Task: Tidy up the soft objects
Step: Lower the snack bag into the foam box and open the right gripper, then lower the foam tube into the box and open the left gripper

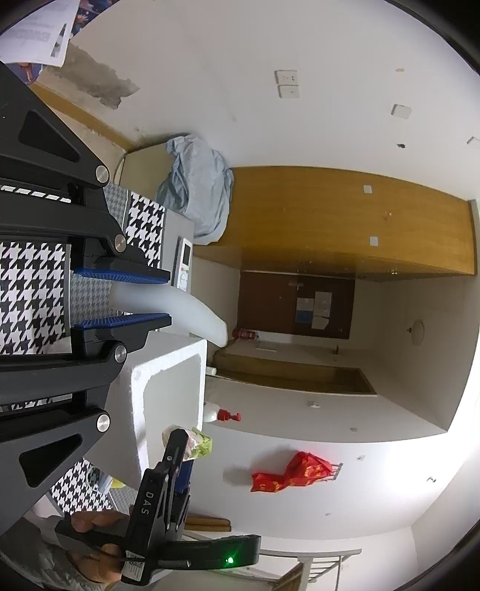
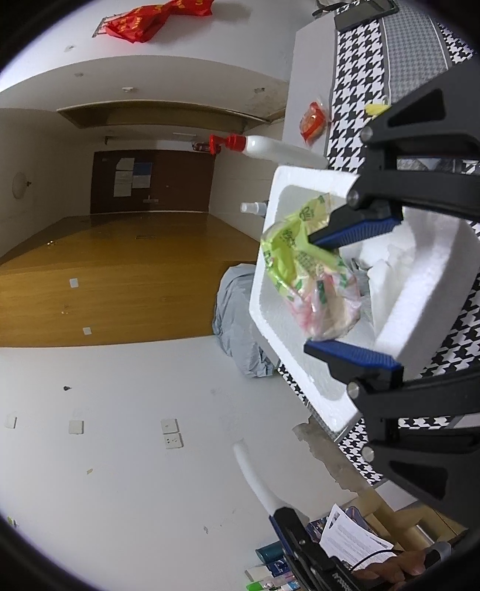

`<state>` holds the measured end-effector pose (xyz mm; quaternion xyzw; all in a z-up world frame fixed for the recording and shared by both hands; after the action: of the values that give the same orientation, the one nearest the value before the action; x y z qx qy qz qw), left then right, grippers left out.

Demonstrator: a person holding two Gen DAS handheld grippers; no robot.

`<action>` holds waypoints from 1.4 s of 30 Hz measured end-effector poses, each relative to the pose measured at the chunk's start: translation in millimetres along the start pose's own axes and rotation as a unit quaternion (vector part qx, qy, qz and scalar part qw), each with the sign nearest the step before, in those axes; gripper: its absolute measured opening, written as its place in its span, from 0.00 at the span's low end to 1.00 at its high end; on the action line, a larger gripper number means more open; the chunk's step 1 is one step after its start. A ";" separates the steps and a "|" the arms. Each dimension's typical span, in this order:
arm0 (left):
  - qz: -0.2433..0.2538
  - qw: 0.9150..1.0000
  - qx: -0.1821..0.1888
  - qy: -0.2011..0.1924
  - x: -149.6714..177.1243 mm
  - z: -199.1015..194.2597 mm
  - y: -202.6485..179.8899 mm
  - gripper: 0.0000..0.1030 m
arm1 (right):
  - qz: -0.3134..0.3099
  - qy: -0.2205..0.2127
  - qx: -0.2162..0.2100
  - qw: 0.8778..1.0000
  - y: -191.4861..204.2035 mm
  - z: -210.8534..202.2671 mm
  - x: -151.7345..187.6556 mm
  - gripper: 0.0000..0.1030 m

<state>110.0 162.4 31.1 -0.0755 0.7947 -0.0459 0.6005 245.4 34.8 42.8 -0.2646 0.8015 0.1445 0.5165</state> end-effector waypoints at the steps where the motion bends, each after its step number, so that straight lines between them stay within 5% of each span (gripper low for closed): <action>1: -0.001 1.000 0.000 0.000 0.2 0.6 1.2 0.17 | 0.000 0.001 0.000 1.000 0.2 1.8 0.3 0.53; 10: -0.005 1.000 -0.002 0.006 1.3 7.6 5.5 0.17 | -0.003 0.016 0.006 1.000 4.9 16.8 -1.6 0.54; 16: -0.004 1.000 -0.001 0.011 0.8 11.6 6.2 0.17 | -0.007 0.011 0.009 1.000 6.8 16.8 -1.4 0.81; 42: 0.010 0.999 0.036 0.020 -9.6 35.8 -12.4 0.17 | 0.014 -0.011 0.043 0.999 -30.0 -13.7 2.7 0.86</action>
<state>147.8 152.5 32.4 -0.0448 0.8050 -0.0701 0.5874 251.4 2.6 47.4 -0.2292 0.8047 0.1206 0.5342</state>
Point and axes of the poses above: each gripper's, at about its wrist camera, not at the fingertips, and z roughly the way its jaws point, y to its left, x to its underside, the point moved 3 cm from there along z, roughly the way its jaws point, and after that the axes turned 14 degrees about x, right-handed, at the moved point
